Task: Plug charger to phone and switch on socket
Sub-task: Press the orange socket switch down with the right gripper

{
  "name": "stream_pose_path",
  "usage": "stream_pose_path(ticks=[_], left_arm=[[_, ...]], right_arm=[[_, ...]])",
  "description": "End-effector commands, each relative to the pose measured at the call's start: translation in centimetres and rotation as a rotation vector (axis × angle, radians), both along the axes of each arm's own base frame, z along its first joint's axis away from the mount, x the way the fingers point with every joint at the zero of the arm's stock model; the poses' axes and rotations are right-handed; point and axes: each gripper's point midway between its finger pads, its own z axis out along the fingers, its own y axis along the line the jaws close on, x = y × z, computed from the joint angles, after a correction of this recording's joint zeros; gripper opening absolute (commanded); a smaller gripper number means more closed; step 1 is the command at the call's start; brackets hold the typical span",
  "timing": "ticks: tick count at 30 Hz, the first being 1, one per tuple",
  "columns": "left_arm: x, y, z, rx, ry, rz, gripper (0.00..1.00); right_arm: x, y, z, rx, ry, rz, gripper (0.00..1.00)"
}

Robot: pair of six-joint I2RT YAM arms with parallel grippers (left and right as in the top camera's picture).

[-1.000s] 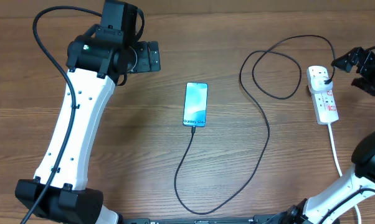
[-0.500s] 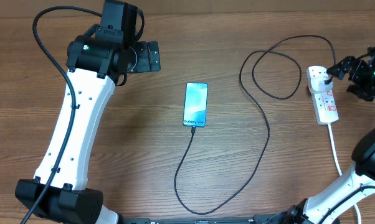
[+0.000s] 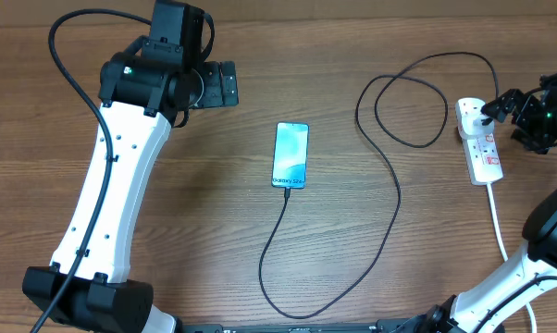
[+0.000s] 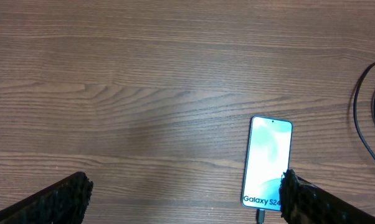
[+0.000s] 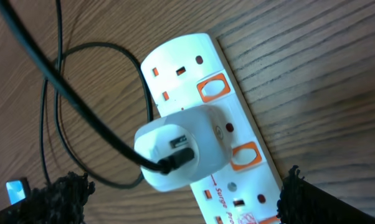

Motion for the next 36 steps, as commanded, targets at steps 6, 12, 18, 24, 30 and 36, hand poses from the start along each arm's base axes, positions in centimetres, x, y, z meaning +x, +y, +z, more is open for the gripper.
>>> stream_pose_path(ticks=[6,12,18,24,30,36], left_arm=[[0.2,0.2,-0.2,0.021,0.001,-0.010,1.00],[0.2,0.2,-0.2,0.021,0.001,-0.010,1.00],[0.2,0.2,-0.2,0.021,0.001,-0.010,1.00],[0.2,0.2,-0.2,0.021,0.001,-0.009,1.00],[0.2,0.2,-0.2,0.021,0.001,-0.009,1.00],[0.2,0.2,-0.2,0.021,0.001,-0.009,1.00]], right_arm=[[0.2,1.5,-1.6,0.025,0.011,0.006,1.00],[0.7,2.2,-1.7,0.014,0.003,0.026,1.00],[0.7,2.2,-1.9,0.003,0.006,0.026,1.00],[0.8,2.2,-2.1,0.001,0.002,0.027,1.00],[0.8,2.2,-2.4,0.000,-0.001,0.027,1.00],[0.6,2.5,-3.3,0.006,0.001,0.028,1.00]])
